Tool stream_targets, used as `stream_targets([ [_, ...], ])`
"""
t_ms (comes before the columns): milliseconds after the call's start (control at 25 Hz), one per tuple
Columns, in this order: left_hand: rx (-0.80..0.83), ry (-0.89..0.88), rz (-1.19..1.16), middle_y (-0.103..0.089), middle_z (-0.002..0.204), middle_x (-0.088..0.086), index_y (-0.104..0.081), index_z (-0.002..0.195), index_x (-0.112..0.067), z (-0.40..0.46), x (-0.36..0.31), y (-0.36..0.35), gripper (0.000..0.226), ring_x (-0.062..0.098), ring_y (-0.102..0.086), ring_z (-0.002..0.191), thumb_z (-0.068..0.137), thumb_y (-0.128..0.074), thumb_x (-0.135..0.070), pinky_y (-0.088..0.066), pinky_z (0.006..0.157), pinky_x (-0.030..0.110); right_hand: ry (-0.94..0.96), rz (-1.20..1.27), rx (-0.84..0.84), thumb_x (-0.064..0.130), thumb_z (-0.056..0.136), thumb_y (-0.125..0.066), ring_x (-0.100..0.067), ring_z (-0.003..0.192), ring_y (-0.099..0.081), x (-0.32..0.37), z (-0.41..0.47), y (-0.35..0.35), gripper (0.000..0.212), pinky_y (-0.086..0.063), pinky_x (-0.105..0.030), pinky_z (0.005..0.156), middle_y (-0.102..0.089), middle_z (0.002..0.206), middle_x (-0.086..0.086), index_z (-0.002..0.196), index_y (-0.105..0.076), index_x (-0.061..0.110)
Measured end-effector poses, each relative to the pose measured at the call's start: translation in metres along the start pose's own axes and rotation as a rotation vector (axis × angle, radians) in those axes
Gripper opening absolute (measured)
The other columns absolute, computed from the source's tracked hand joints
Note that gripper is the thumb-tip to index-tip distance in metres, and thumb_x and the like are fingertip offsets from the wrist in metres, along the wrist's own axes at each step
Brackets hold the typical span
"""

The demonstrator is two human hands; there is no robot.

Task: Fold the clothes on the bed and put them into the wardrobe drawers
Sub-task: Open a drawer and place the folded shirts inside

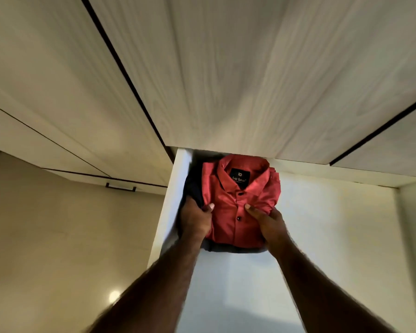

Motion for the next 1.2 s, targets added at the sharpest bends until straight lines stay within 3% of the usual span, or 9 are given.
stream_targets([
  [120, -0.211, -0.133, 0.270, -0.063, 0.136, 0.025, -0.040, 0.154, 0.001, -0.007, -0.002, -0.009, 0.091, 0.043, -0.066, 0.119, 0.086, -0.084, -0.041, -0.056, 0.091, 0.045, 0.075, -0.254, -0.078, 0.060, 0.068, -0.091, -0.018, 0.100, -0.075, -0.010, 0.028, 0.004, 0.064, -0.060, -0.044, 0.097, -0.078, 0.110, 0.008, 0.118, -0.073, 0.025],
  [280, -0.434, -0.703, 0.470, -0.040, 0.163, 0.021, -0.043, 0.158, -0.006, -0.042, -0.014, -0.019, 0.071, 0.039, -0.039, 0.151, 0.096, -0.070, -0.026, -0.038, 0.118, 0.057, 0.238, -0.531, -0.336, 0.077, 0.068, -0.081, -0.026, 0.105, -0.063, -0.012, 0.021, 0.023, 0.075, -0.056, -0.048, 0.095, -0.065, 0.113, 0.000, 0.117, -0.056, 0.026],
  [400, -0.011, -1.156, 0.586, -0.038, 0.166, 0.014, -0.053, 0.152, -0.010, -0.055, -0.008, -0.042, 0.070, 0.032, -0.028, 0.158, 0.096, -0.067, -0.050, -0.030, 0.120, 0.059, 0.357, -0.485, -0.539, 0.064, 0.090, -0.070, -0.026, 0.085, -0.062, -0.006, 0.002, 0.034, 0.054, -0.056, -0.046, 0.083, -0.061, 0.089, -0.001, 0.115, -0.054, 0.019],
  [480, 0.189, -1.193, 0.766, -0.030, 0.171, 0.010, -0.044, 0.158, -0.015, -0.051, 0.007, -0.050, 0.080, 0.028, -0.019, 0.161, 0.093, -0.064, -0.058, -0.025, 0.124, 0.056, 0.294, -0.411, -0.554, 0.052, 0.097, -0.067, -0.025, 0.072, -0.062, -0.007, -0.010, 0.036, 0.036, -0.056, -0.043, 0.075, -0.062, 0.072, 0.001, 0.104, -0.059, 0.018],
  [640, 0.101, -1.185, 0.740, -0.047, 0.162, 0.008, -0.059, 0.147, -0.020, -0.054, 0.012, -0.051, 0.052, 0.030, -0.038, 0.153, 0.097, -0.060, -0.034, -0.032, 0.121, 0.053, 0.092, -0.335, -0.382, 0.041, 0.097, -0.064, -0.023, 0.059, -0.061, -0.042, -0.039, 0.042, 0.042, -0.052, -0.042, 0.065, -0.064, 0.060, -0.001, 0.068, -0.060, 0.011],
  [880, -0.092, -1.069, 0.355, -0.068, 0.139, 0.014, -0.071, 0.127, -0.006, -0.069, -0.030, -0.042, 0.036, 0.031, -0.068, 0.125, 0.099, -0.053, -0.017, -0.059, 0.097, 0.045, -0.319, 0.683, 0.014, 0.017, 0.109, -0.043, -0.035, 0.085, -0.076, -0.037, -0.059, 0.018, 0.031, -0.062, -0.044, 0.081, -0.075, 0.098, -0.024, 0.110, -0.066, -0.003],
  [960, -0.071, -1.073, 0.314, -0.069, 0.137, 0.013, -0.071, 0.129, -0.005, -0.070, -0.050, -0.034, 0.036, 0.030, -0.071, 0.119, 0.102, -0.052, -0.020, -0.061, 0.093, 0.042, -0.318, 0.819, 0.095, 0.023, 0.109, -0.041, -0.035, 0.094, -0.075, -0.011, -0.056, -0.004, 0.037, -0.061, -0.047, 0.089, -0.075, 0.108, -0.023, 0.115, -0.069, 0.000],
  [1080, -0.009, -1.134, 0.301, -0.071, 0.134, 0.012, -0.070, 0.131, -0.005, -0.078, -0.067, -0.022, 0.036, 0.028, -0.071, 0.117, 0.104, -0.054, -0.024, -0.060, 0.095, 0.043, -0.451, 0.819, 0.275, 0.060, 0.103, -0.041, -0.036, 0.086, -0.079, 0.026, -0.061, -0.016, 0.066, -0.064, -0.047, 0.068, -0.078, 0.106, -0.019, 0.107, -0.077, 0.004],
  [1200, 0.090, -1.167, 0.278, -0.071, 0.134, 0.008, -0.074, 0.125, -0.010, -0.089, -0.071, -0.013, 0.033, 0.025, -0.068, 0.123, 0.100, -0.062, -0.028, -0.055, 0.101, 0.048, -0.420, 0.778, 0.235, 0.052, 0.101, -0.054, -0.027, 0.085, -0.079, 0.006, -0.056, -0.017, 0.054, -0.055, -0.048, 0.088, -0.080, 0.096, -0.010, 0.093, -0.078, 0.004],
])
Point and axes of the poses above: each hand's wrist, its own z-axis towards the middle knuckle, its own y-axis out of the back of the hand, x = y × z, the point moved 4 cm from there along z, towards the middle knuckle
